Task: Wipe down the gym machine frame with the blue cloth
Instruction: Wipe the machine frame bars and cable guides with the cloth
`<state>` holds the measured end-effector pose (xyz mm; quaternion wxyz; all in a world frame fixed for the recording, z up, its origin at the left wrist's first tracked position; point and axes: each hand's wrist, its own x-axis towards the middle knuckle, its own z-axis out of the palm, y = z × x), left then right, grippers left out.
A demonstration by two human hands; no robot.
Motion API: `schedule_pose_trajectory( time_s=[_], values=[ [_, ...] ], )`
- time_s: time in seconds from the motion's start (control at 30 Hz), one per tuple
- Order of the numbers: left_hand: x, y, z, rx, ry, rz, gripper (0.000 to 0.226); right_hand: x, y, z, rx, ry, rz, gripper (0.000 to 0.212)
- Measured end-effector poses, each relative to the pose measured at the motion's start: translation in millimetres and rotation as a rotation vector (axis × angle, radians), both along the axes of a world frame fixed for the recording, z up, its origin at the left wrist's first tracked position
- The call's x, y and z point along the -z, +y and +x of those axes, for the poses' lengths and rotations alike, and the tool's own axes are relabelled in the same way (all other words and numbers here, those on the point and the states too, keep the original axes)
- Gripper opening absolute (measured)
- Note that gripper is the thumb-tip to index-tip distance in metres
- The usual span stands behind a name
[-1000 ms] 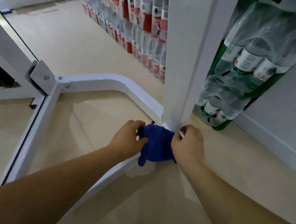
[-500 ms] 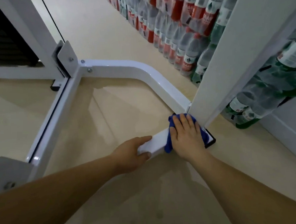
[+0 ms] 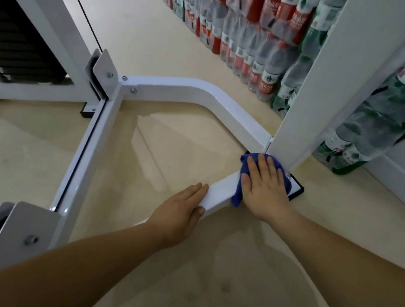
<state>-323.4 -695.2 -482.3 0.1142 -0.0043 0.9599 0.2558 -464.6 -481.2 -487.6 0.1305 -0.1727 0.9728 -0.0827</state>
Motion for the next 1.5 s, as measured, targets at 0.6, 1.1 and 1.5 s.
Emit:
schedule_pose_trajectory(
  time_s=[0.6, 1.1, 1.5],
  values=[
    [-5.2, -0.8, -3.7, 0.008, -0.001, 0.002, 0.060, 3.0, -9.9, 32.3, -0.137, 0.020, -0.067, 0.065],
    [1.1, -5.1, 8.4, 0.060, 0.199, 0.003, 0.044, 3.7, -1.2, 15.7, -0.057, -0.019, -0.046, 0.062],
    [2.9, -5.9, 8.6, -0.022, 0.123, 0.085, 0.066, 4.7, 2.8, 0.0, 0.045, -0.039, -0.062, 0.061]
  ],
)
